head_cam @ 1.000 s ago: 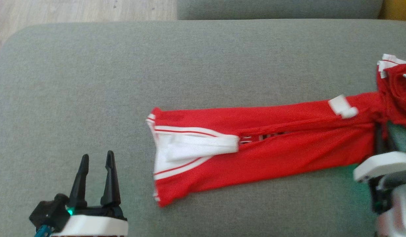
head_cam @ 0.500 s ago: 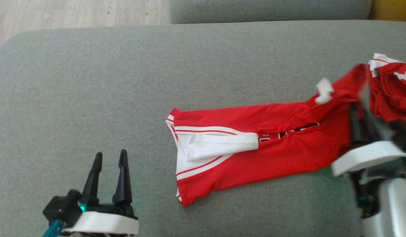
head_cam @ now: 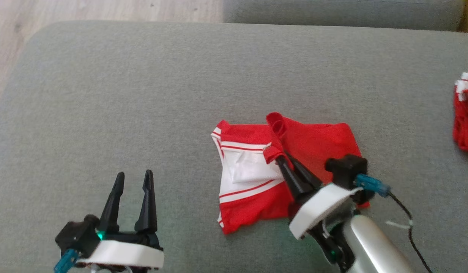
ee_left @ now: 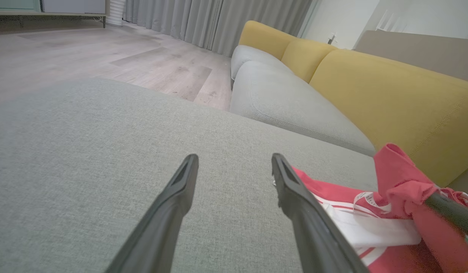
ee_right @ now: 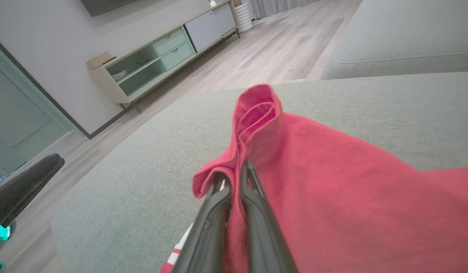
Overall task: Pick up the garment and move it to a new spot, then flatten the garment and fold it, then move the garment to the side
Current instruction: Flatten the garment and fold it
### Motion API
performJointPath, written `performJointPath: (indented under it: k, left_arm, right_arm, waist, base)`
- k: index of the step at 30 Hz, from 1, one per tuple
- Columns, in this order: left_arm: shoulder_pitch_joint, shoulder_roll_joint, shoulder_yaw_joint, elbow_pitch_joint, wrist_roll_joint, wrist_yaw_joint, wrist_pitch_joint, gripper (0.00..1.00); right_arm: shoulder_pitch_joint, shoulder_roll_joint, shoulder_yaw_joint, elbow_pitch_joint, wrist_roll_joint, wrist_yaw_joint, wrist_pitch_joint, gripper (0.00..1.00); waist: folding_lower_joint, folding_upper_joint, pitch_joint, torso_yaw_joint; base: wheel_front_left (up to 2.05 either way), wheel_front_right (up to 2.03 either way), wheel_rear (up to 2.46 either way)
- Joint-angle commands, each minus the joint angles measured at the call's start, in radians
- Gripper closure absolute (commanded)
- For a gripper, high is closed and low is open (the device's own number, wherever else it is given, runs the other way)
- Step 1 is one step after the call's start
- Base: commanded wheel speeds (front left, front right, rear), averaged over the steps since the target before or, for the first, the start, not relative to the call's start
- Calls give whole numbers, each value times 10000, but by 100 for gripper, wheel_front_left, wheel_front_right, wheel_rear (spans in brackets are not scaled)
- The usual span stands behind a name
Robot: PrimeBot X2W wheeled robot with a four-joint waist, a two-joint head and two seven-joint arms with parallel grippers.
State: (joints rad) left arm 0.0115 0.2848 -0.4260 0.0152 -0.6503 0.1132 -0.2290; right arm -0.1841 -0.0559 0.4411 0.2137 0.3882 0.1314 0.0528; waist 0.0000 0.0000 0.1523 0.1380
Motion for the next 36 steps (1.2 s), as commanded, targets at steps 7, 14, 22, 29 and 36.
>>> performJointPath:
  k: [7, 14, 22, 29, 36]
  left_arm:
    - [-543, 7, 236, -184, 48, -31, -35, 0]
    - [-519, -16, 200, -104, 33, -11, -57, 0]
    - [-607, -98, -44, -17, 81, -90, -11, 0]
    - [-821, -242, -214, 172, 163, -80, -4, 0]
    - [-895, -376, -158, 497, 237, 63, -97, 0]
  right_arm:
    - [-1378, 55, 1237, 1257, 561, -7, -488, 100]
    - [-1790, 56, 2129, 1994, 1298, -7, -790, 0]
    - [-2011, 56, 1701, 1587, 1259, -7, -1542, 0]
    - [-1542, 56, -685, 1240, -552, -7, -2131, 0]
    - [-256, 56, -2571, 667, -1680, -7, -2140, 0]
  waist:
    - [0, 0, 60, 416]
    - [0, 0, -43, 415]
    - [0, 0, -267, 73]
    - [0, 0, -530, -186]
    - [0, 0, -940, -429]
  base:
    - [0, 0, 0]
    - [0, 0, 0]
    - [0, 0, 0]
    - [0, 0, 0]
    - [0, 0, 0]
